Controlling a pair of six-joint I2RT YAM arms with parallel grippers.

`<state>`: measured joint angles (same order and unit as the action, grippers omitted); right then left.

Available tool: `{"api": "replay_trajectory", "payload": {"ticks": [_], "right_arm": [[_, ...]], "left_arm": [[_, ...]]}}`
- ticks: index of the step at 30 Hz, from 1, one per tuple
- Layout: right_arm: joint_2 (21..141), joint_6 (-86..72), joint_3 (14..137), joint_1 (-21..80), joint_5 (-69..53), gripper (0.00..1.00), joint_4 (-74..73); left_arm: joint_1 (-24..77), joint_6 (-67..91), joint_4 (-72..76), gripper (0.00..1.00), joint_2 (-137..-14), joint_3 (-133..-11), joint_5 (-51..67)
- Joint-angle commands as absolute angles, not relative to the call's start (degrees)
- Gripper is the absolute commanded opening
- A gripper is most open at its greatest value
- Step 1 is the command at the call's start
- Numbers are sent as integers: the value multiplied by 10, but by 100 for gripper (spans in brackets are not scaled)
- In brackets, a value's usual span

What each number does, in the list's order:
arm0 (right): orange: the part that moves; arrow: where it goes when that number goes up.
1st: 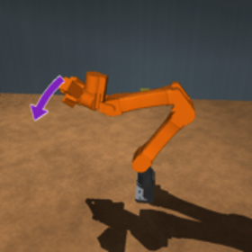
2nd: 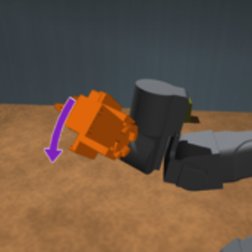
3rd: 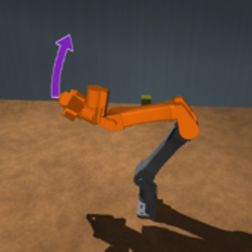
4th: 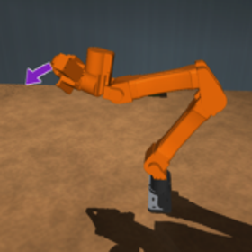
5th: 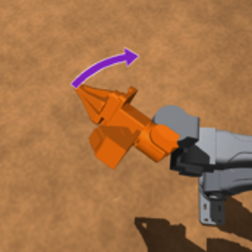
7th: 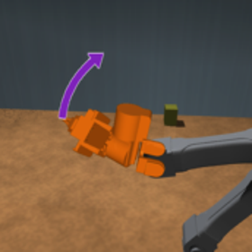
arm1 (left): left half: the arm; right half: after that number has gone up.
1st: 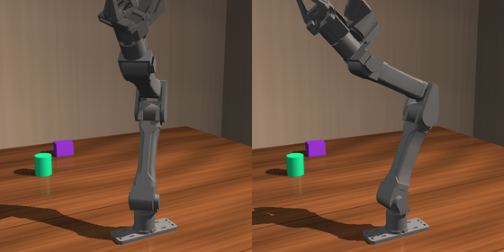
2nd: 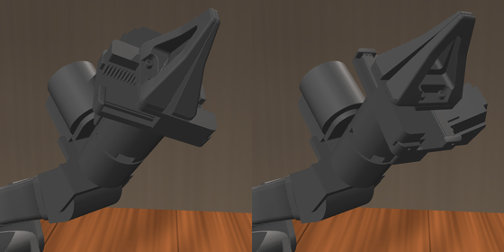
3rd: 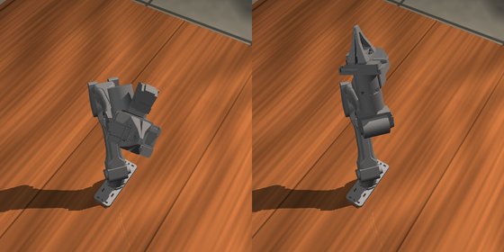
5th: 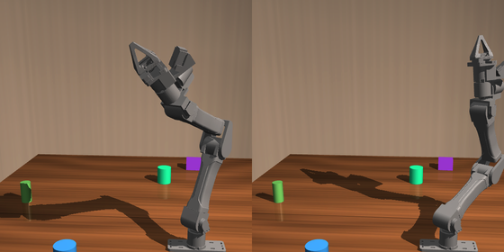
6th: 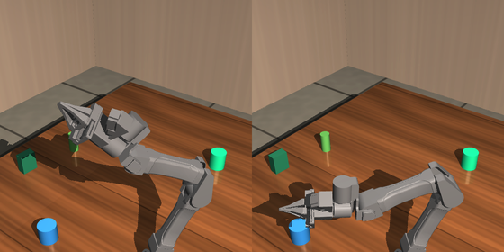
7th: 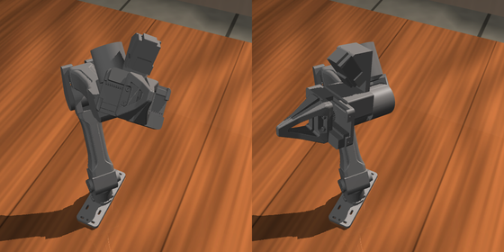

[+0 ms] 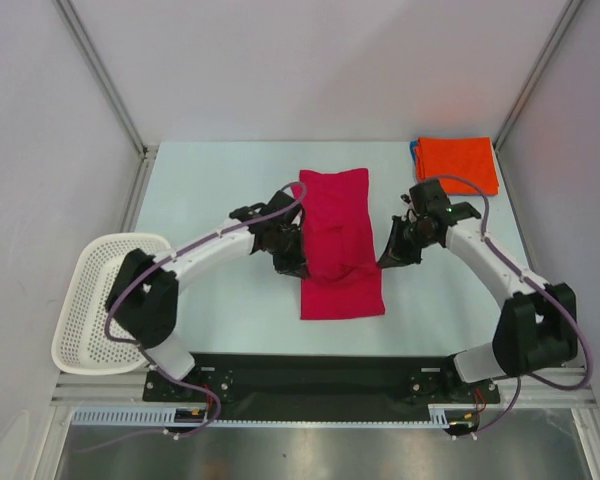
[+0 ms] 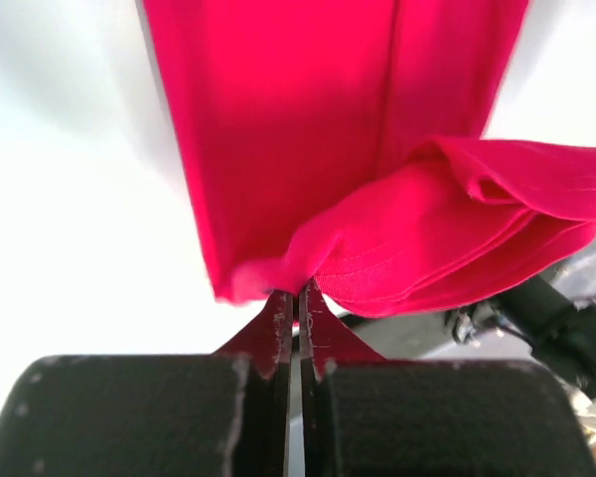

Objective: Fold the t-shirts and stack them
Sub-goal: Fold the tshirt

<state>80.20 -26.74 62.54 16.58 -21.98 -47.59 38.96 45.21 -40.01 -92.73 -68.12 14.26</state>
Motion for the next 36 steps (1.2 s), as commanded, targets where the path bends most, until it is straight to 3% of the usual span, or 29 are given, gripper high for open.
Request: {"api": "replay_trajectory", "payload": {"ticks": [1, 13, 36], "right_arm": [[873, -209, 680, 149, -250, 0, -433], [1064, -200, 811, 128, -266, 0, -404], [1159, -200, 880, 100, -286, 1, -373]], "left_arm": [[358, 359, -437, 0, -995, -762, 158], [280, 316, -449, 0, -1150, -903, 216], [256, 326, -438, 0, -1229, -977, 234]]}}
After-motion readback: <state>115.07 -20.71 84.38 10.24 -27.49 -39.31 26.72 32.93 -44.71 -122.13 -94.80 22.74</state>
